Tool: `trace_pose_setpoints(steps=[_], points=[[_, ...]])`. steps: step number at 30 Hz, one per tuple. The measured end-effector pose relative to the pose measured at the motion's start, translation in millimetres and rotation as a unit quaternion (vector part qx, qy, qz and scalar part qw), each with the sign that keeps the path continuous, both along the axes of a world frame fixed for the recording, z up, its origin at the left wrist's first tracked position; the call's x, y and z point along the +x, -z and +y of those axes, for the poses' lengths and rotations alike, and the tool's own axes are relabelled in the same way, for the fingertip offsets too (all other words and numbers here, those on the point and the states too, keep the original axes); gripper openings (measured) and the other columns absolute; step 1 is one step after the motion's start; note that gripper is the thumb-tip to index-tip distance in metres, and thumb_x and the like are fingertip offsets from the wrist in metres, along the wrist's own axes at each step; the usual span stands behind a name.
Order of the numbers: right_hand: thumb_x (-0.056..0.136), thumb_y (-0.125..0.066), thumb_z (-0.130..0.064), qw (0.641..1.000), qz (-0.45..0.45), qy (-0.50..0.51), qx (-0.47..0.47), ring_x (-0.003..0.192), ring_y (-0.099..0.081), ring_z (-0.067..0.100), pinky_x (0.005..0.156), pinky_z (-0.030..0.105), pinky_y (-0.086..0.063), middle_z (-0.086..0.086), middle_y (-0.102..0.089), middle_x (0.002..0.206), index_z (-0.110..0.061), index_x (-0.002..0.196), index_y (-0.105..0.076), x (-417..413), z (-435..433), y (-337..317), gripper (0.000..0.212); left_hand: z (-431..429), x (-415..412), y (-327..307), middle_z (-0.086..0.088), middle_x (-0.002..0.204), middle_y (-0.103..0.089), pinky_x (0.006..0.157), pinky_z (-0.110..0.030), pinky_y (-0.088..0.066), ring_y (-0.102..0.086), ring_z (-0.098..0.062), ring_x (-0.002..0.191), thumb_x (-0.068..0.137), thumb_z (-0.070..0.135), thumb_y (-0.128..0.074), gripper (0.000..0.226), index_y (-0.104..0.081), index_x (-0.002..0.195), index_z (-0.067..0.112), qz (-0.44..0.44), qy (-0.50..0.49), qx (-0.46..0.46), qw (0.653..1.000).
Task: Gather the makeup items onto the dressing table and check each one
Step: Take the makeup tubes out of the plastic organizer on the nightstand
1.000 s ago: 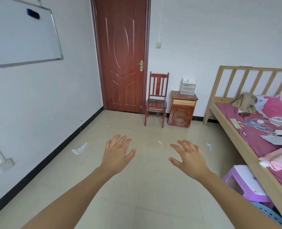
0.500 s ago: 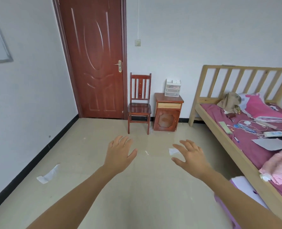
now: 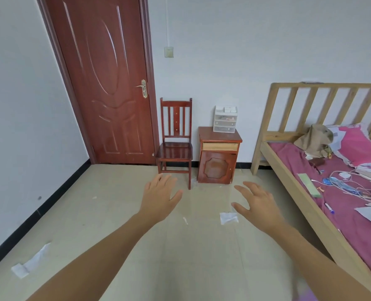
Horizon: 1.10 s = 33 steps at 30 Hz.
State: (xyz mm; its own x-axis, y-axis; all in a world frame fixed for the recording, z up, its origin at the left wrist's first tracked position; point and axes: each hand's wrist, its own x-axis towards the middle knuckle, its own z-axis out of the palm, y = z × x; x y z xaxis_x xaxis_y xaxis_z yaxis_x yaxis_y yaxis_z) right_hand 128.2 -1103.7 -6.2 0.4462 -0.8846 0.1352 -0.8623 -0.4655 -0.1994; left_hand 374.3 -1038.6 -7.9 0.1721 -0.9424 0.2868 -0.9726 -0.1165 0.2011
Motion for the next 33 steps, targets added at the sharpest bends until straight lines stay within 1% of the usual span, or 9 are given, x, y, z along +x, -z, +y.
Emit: trace_pose_setpoints(steps=[6, 12, 16, 19, 22, 25, 27, 30, 33], points=[[0.093, -0.042, -0.045, 1.000, -0.002, -0.016, 0.017, 0.144, -0.017, 0.018, 0.116, 0.035, -0.015, 0.003, -0.024, 0.154, -0.026, 0.142, -0.032, 13, -91, 17, 0.053, -94, 14, 17, 0.003, 0.143, -0.040, 0.111, -0.035, -0.021, -0.023, -0.019, 0.138, 0.063, 0.061, 0.004, 0.094, -0.043, 0.131, 0.019, 0.027, -0.027, 0.010, 0.999], [0.093, -0.041, -0.046, 0.999, 0.022, -0.030, 0.036, 0.145, -0.014, 0.020, 0.117, 0.036, -0.013, 0.003, -0.023, 0.155, -0.025, 0.142, -0.031, 44, -197, 32, 0.055, -202, 38, 42, 0.001, 0.129, -0.051, 0.104, -0.035, -0.029, -0.035, -0.021, 0.130, 0.070, 0.057, -0.007, 0.077, -0.055, 0.112, 0.014, 0.044, -0.010, -0.011, 0.999], [0.085, -0.033, -0.061, 0.999, 0.026, -0.026, 0.004, 0.142, -0.024, 0.024, 0.115, 0.040, -0.020, 0.007, -0.034, 0.150, -0.023, 0.138, -0.040, 70, -286, 28, 0.066, -288, 67, 39, -0.002, 0.140, -0.045, 0.109, -0.037, -0.025, -0.030, -0.022, 0.135, 0.067, 0.059, -0.002, 0.088, -0.051, 0.126, 0.015, 0.039, 0.005, -0.005, 0.999], [0.084, -0.031, -0.061, 0.999, 0.048, -0.021, -0.008, 0.141, -0.027, 0.025, 0.114, 0.042, -0.022, 0.006, -0.038, 0.148, -0.024, 0.137, -0.043, 88, -349, 23, 0.065, -355, 90, 31, 0.000, 0.148, -0.035, 0.114, -0.040, -0.019, -0.019, -0.021, 0.141, 0.074, 0.059, -0.005, 0.081, -0.041, 0.135, 0.020, 0.013, 0.010, 0.026, 1.000], [0.072, -0.020, -0.064, 0.999, 0.047, -0.003, -0.024, 0.132, -0.042, 0.029, 0.106, 0.049, -0.033, 0.006, -0.052, 0.137, -0.024, 0.127, -0.054, 101, -405, 23, 0.076, -418, 102, 31, 0.001, 0.152, -0.027, 0.115, -0.041, -0.016, -0.013, -0.022, 0.143, 0.087, 0.055, -0.017, 0.065, -0.032, 0.140, 0.023, -0.014, 0.026, 0.072, 0.997], [0.072, -0.033, -0.059, 0.997, 0.074, 0.026, -0.003, 0.107, -0.064, 0.033, 0.085, 0.054, -0.049, 0.009, -0.070, 0.111, -0.024, 0.105, -0.068, 107, -449, 29, 0.060, -470, 104, 37, 0.001, 0.153, -0.024, 0.116, -0.041, -0.015, -0.011, -0.023, 0.143, 0.094, 0.049, -0.030, 0.055, -0.028, 0.142, 0.023, -0.018, 0.043, 0.092, 0.995], [0.071, -0.036, -0.060, 0.995, 0.088, 0.044, 0.009, 0.098, -0.068, 0.033, 0.077, 0.054, -0.052, 0.008, -0.073, 0.103, -0.025, 0.098, -0.070, 110, -478, 35, 0.056, -500, 103, 43, 0.000, 0.154, -0.023, 0.116, -0.041, -0.014, -0.011, -0.023, 0.143, 0.093, 0.054, -0.026, 0.058, -0.027, 0.143, 0.023, -0.019, 0.048, 0.102, 0.993], [0.072, -0.028, -0.062, 0.996, 0.076, 0.046, -0.003, 0.112, -0.061, 0.033, 0.091, 0.055, -0.046, 0.008, -0.068, 0.116, -0.026, 0.107, -0.067, 115, -526, 43, 0.064, -549, 103, 48, 0.001, 0.154, -0.022, 0.116, -0.041, -0.015, -0.012, -0.023, 0.143, 0.078, 0.063, -0.005, 0.078, -0.026, 0.143, 0.025, -0.023, 0.050, 0.112, 0.992], [0.068, -0.009, -0.067, 0.998, 0.050, 0.039, -0.009, 0.134, -0.039, 0.026, 0.110, 0.050, -0.029, 0.002, -0.049, 0.139, -0.028, 0.127, -0.052, 118, -579, 45, 0.083, -603, 100, 54, 0.000, 0.154, -0.022, 0.115, -0.041, -0.015, -0.012, -0.022, 0.143, 0.064, 0.065, 0.008, 0.094, -0.025, 0.143, 0.026, -0.019, 0.041, 0.114, 0.992]])
